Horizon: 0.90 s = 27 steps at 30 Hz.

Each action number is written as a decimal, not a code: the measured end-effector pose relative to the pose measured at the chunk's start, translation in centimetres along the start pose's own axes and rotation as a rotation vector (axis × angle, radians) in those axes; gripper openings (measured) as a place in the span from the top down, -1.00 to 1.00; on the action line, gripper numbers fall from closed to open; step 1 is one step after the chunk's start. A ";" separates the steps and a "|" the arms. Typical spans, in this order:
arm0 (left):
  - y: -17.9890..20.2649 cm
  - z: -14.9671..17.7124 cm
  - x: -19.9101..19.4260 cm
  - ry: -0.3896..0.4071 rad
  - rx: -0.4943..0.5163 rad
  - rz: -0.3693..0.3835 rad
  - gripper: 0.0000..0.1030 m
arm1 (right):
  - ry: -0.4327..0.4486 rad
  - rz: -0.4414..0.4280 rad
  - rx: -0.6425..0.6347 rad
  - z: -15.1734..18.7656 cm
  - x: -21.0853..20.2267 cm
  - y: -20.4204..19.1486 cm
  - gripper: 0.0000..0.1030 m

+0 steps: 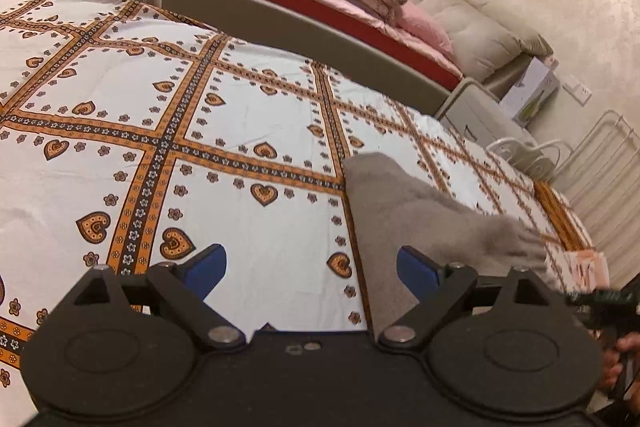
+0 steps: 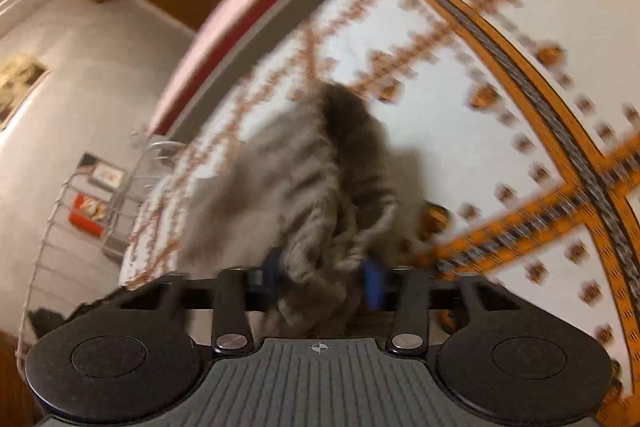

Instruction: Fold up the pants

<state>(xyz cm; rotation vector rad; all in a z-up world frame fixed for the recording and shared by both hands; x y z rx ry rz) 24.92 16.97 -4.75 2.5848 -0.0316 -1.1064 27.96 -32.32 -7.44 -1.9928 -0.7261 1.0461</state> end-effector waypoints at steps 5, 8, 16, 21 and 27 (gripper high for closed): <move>2.2 0.9 0.1 -0.012 0.090 0.034 -0.67 | -0.081 0.031 0.000 0.7 2.4 0.3 -0.13; 3.1 1.4 1.3 -0.039 0.120 -0.015 -0.67 | -0.056 0.061 -0.056 0.9 3.3 -0.8 0.09; 6.2 1.1 4.4 -0.079 0.095 -0.008 -0.67 | -0.010 0.020 -0.183 0.1 4.7 -4.9 0.32; 8.5 1.2 5.4 -0.041 0.147 -0.023 -0.67 | 0.246 -0.245 -0.192 -1.6 0.3 -6.4 0.37; 8.8 1.6 6.5 -0.073 0.164 -0.073 -0.67 | 0.030 0.072 0.049 -1.5 5.2 1.7 0.37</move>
Point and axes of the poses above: each gripper's, at about its wrist camera, not at the fingertips, and x roughly the way its jaws point, y to its right, z to its underside, the point moved 2 cm from there along x, roughly the way its jaws point, and after that the axes turned 9 degrees about -z, right-handed, at the moved point
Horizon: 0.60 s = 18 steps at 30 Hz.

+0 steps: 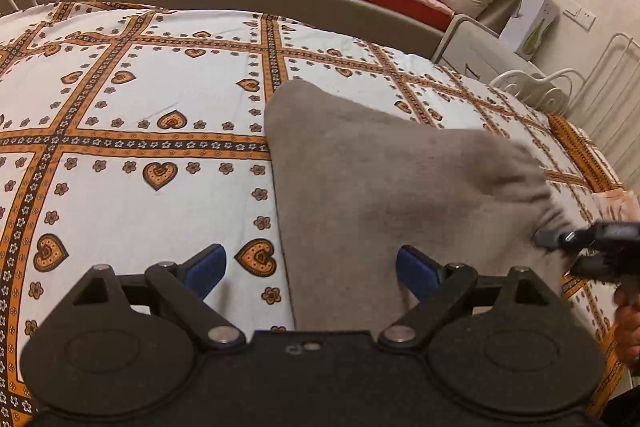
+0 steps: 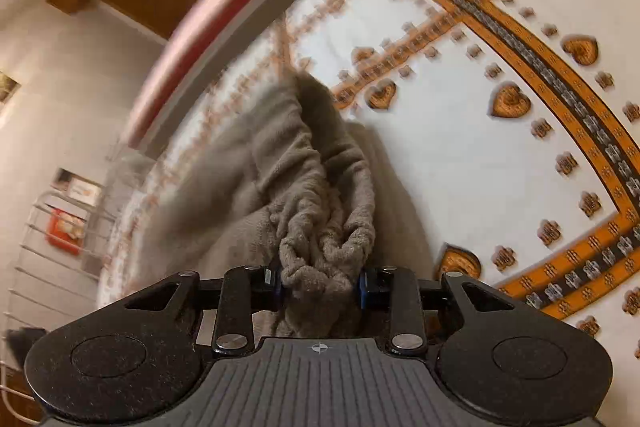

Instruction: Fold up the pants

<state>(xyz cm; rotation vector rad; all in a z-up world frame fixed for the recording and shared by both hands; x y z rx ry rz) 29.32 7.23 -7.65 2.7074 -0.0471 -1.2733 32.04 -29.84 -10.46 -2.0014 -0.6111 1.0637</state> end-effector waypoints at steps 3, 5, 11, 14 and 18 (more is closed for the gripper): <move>-0.2 0.1 0.1 -0.003 -0.015 -0.011 -0.67 | -0.004 0.019 -0.065 0.2 -0.3 -1.3 0.36; 0.0 -0.1 0.0 0.021 -0.019 0.011 -0.67 | 0.004 0.008 -0.036 0.3 -0.4 -0.8 0.34; -0.2 -0.7 0.6 0.029 -0.063 0.001 -0.67 | 0.040 -0.009 -0.038 -1.0 -1.6 -1.7 0.33; -0.4 -1.7 -0.4 0.113 -0.124 0.029 -0.67 | 0.100 0.035 -0.204 -1.1 -2.5 -4.4 0.29; -0.4 -2.2 1.3 0.073 -0.142 0.016 -0.67 | 0.085 0.110 -0.314 -0.6 -1.0 -5.9 0.24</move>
Point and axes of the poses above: each gripper's, at about its wrist camera, not at the fingertips, and x roughly the way its jaws point, y to its right, z to its underside, the point moved 2 cm from there along x, roughly the way its jaws point, and after that the axes turned 9 degrees about -z, right-handed, at the moved point
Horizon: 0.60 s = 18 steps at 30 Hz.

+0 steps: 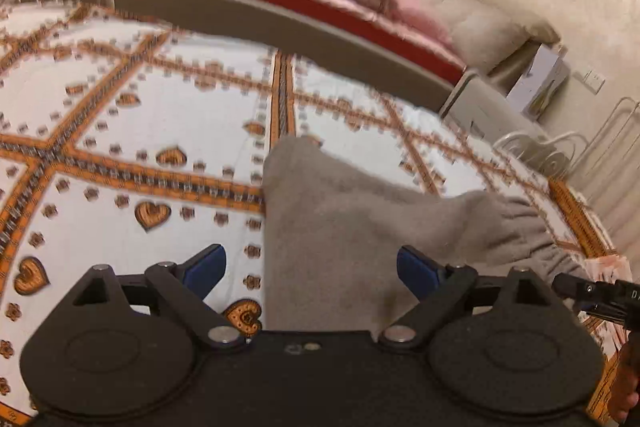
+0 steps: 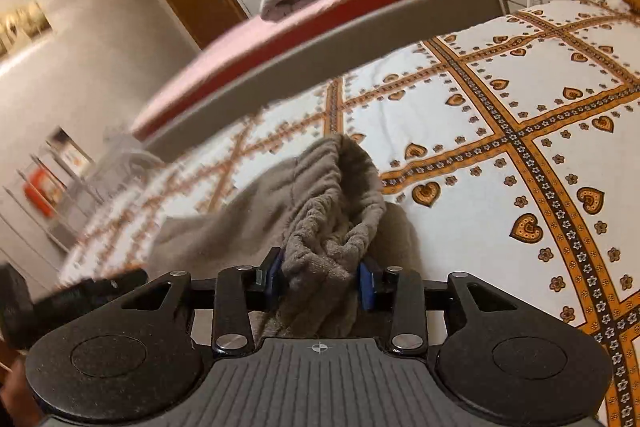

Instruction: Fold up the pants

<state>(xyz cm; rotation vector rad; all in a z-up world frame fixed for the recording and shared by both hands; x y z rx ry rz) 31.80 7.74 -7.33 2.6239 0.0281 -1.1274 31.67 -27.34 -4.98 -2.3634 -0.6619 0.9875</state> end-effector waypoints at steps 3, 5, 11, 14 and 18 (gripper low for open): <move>0.3 0.8 2.0 -0.070 0.052 -0.054 -0.70 | -0.126 0.103 0.037 1.4 1.6 1.9 0.00; 0.6 0.6 2.0 -0.052 0.079 -0.055 -0.69 | -0.112 0.067 0.125 1.1 0.7 3.1 -0.12; 0.7 0.7 1.8 -0.060 0.078 -0.044 -0.67 | 0.090 0.039 -0.001 -0.5 -3.4 1.2 -0.12; 0.7 0.7 1.8 -0.063 0.078 -0.045 -0.68 | 0.043 -0.002 -0.075 0.4 -1.7 -0.3 -0.12; 0.6 0.8 1.7 -0.067 0.083 -0.045 -0.68 | -0.125 0.207 -0.190 2.7 2.4 0.2 -0.30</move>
Point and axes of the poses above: each gripper's, at about its wrist camera, not at the fingertips, and x roughly the way its jaws point, y to its right, z to its underside, the point moved 2 cm from there along x, roughly the way its jaws point, and after that the axes turned 9 degrees about -z, right-handed, at the moved point
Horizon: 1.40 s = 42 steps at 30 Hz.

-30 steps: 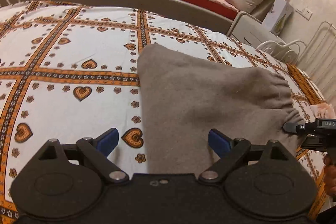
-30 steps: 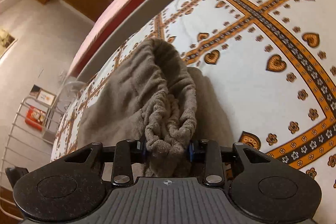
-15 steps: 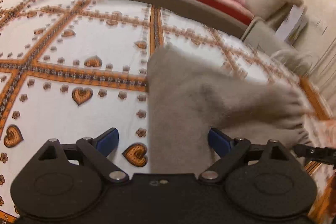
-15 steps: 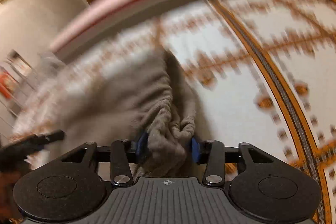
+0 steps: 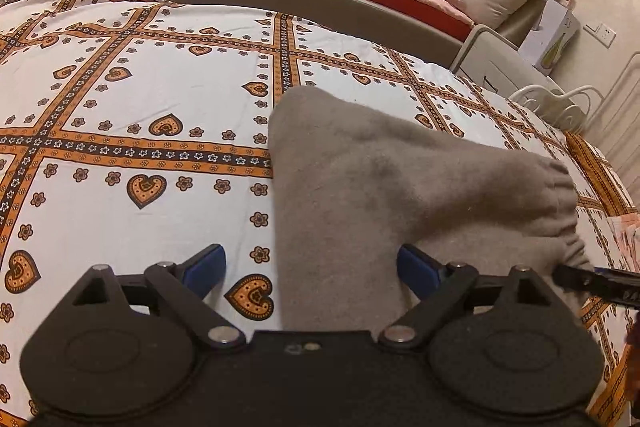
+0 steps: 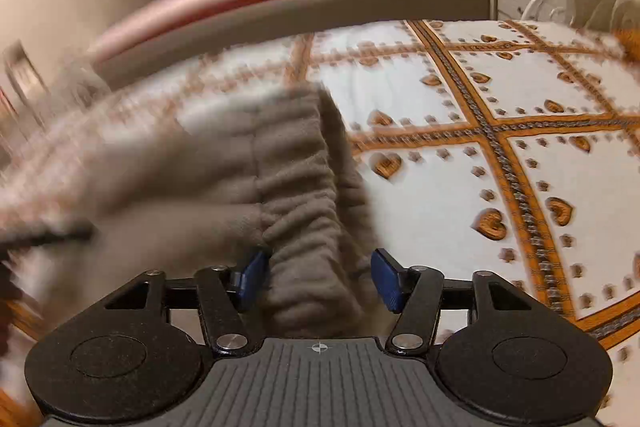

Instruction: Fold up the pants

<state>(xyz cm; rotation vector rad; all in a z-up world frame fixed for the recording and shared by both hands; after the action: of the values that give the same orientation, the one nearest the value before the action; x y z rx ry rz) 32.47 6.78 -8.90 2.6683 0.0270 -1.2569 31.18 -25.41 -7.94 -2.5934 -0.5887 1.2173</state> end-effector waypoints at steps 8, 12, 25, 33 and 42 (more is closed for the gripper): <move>-1.5 -0.1 -1.8 0.021 -0.025 -0.010 -0.68 | 0.184 -0.120 0.130 -1.5 -4.8 1.5 -0.39; -2.2 0.0 -2.6 -0.008 -0.040 -0.013 -0.67 | 0.173 -0.173 0.183 -1.6 -5.4 1.6 -0.39; -3.5 3.5 -4.1 -0.164 0.024 -0.005 -0.72 | 0.037 -0.375 0.318 0.9 -4.7 2.1 -0.39; -4.5 2.7 -5.8 -0.074 -0.026 0.018 -0.72 | 0.086 -0.371 0.346 0.8 -6.0 3.1 -0.37; -3.6 -1.1 -4.5 0.106 -0.140 0.002 -0.72 | 0.221 -0.472 0.305 -1.6 -5.6 2.0 -0.37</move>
<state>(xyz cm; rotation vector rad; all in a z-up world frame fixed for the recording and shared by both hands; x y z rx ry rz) 30.07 10.82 -5.35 2.6103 0.1224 -1.0694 29.67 -29.75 -3.79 -2.1309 -0.8323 0.7857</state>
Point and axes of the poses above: each gripper's, at about its wrist camera, not at the fingertips, and x roughly the way its jaws point, y to its right, z to its underside, the point moved 2 cm from there along x, roughly the way its jaws point, and after that the axes turned 9 degrees about -z, right-handed, at the moved point
